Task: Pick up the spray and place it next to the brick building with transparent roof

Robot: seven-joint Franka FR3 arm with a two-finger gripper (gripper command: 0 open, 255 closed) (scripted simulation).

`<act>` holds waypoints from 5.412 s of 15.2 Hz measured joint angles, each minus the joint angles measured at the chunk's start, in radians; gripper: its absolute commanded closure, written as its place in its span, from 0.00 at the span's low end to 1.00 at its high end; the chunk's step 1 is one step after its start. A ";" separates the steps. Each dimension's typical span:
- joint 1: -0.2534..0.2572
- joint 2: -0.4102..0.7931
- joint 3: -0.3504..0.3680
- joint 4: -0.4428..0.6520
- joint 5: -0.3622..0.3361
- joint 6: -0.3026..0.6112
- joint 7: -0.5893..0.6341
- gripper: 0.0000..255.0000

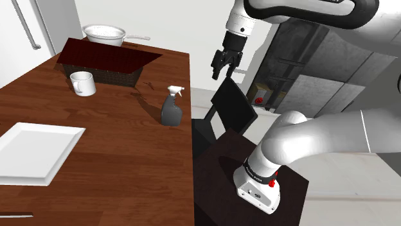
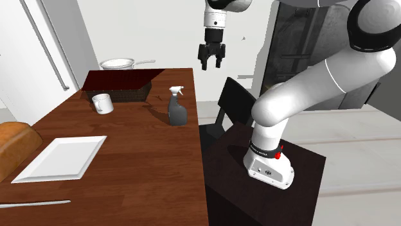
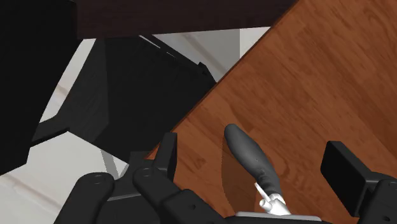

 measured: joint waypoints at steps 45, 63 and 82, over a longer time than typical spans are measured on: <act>1.033 0.454 -0.894 -0.346 0.499 1.359 -1.304 1.00; 0.624 0.314 -0.524 -0.316 0.219 1.132 -1.018 1.00; 0.492 0.181 -0.375 -0.172 0.100 0.850 -0.849 1.00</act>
